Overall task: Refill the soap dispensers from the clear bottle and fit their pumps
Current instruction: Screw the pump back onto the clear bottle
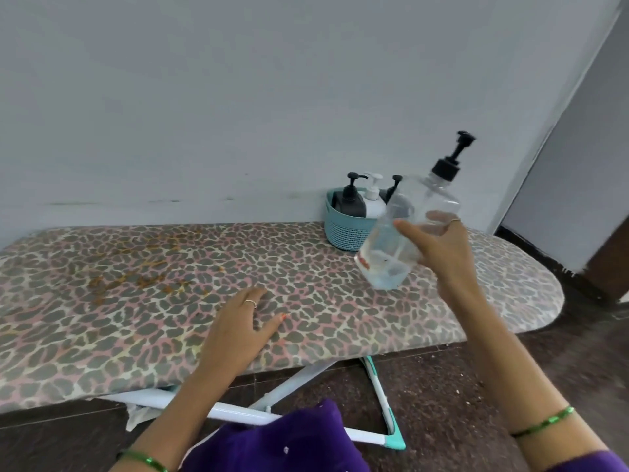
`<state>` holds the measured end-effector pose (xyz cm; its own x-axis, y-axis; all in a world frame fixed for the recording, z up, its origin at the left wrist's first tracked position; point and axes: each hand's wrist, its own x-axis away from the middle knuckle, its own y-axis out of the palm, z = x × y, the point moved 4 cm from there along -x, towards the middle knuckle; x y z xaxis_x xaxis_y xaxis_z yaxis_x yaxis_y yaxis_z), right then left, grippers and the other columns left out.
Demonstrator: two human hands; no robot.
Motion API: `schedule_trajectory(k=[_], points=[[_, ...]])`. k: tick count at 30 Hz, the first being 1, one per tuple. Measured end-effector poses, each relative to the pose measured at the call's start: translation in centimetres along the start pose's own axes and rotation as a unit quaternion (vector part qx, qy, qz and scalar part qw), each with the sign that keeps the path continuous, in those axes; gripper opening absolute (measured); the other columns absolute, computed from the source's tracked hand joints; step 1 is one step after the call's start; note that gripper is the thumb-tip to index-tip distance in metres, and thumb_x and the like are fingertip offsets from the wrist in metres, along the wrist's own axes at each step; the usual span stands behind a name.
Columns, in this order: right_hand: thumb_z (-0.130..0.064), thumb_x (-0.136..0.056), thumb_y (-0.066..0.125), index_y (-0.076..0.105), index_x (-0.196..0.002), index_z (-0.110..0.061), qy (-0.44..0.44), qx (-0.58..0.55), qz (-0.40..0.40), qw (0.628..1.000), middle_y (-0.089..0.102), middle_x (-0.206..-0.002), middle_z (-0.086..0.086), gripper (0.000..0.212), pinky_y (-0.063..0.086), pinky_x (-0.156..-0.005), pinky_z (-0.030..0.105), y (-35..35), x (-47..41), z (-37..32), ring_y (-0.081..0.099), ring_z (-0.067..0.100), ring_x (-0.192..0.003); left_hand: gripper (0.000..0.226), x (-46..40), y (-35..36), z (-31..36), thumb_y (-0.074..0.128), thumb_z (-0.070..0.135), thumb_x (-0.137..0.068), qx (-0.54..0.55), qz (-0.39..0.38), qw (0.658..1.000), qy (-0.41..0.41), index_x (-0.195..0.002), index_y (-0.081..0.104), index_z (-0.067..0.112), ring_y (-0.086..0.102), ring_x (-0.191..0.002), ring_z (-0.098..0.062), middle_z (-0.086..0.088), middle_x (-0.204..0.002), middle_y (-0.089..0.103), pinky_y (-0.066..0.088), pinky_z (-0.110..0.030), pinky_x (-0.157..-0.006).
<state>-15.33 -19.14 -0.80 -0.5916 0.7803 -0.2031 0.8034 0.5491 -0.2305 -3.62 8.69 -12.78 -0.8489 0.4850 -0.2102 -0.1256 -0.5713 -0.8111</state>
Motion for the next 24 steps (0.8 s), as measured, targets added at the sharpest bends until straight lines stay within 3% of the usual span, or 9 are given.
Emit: schedule_trajectory(k=[4,8,14,19,24], points=[[-0.048,-0.061,0.083,0.047,-0.115,-0.020,0.003,0.035,0.083,0.996,0.063,-0.103,0.005,0.071,0.055,-0.083,0.048,-2.5,-3.0,1.3,0.063,0.020,-0.093,0.057,0.4,-0.7,-2.2,0.051,0.051,-0.093,-0.083,0.014,0.996,-0.005,-0.141,0.048,0.020,0.039,-0.135,-0.016,0.003,-0.147,0.043,0.031,-0.036,-0.114],[-0.041,-0.069,0.081,0.046,-0.121,-0.010,-0.008,0.072,0.120,0.990,0.060,-0.110,0.011,0.070,0.049,-0.081,0.035,-3.5,-6.9,2.3,0.058,0.022,-0.096,0.053,0.5,-0.8,-2.1,0.055,0.046,-0.093,-0.107,0.017,0.994,-0.001,-0.138,0.053,0.017,0.042,-0.133,-0.018,0.001,-0.143,0.048,0.032,-0.037,-0.112],[-0.038,-0.074,0.078,0.041,-0.128,-0.008,-0.013,0.082,0.116,0.990,0.056,-0.121,0.015,0.072,0.041,-0.081,0.030,-1.8,-13.0,4.3,0.054,0.028,-0.113,0.047,0.4,-0.2,-2.3,0.066,0.037,-0.088,-0.133,0.033,0.991,0.001,-0.124,0.063,0.007,0.055,-0.120,-0.027,-0.007,-0.129,0.061,0.044,-0.044,-0.101],[-0.033,-0.075,0.078,0.039,-0.131,-0.008,-0.016,0.077,0.106,0.991,0.053,-0.125,0.017,0.073,0.041,-0.085,0.029,0.3,-16.4,5.3,0.053,0.029,-0.114,0.069,0.6,-0.2,-2.5,0.038,0.058,-0.081,-0.133,0.039,0.990,0.013,-0.118,0.068,0.008,0.060,-0.114,-0.025,-0.004,-0.122,0.065,0.048,-0.044,-0.097],[-0.030,-0.074,0.078,0.037,-0.133,-0.006,-0.021,0.094,0.093,0.991,0.051,-0.130,0.018,0.075,0.044,-0.093,0.037,2.3,-18.6,6.7,0.051,0.030,-0.119,0.067,0.5,-0.3,-2.4,0.041,0.057,-0.080,-0.122,0.036,0.992,0.009,-0.116,0.069,0.009,0.060,-0.114,-0.026,-0.004,-0.122,0.066,0.049,-0.047,-0.097]])
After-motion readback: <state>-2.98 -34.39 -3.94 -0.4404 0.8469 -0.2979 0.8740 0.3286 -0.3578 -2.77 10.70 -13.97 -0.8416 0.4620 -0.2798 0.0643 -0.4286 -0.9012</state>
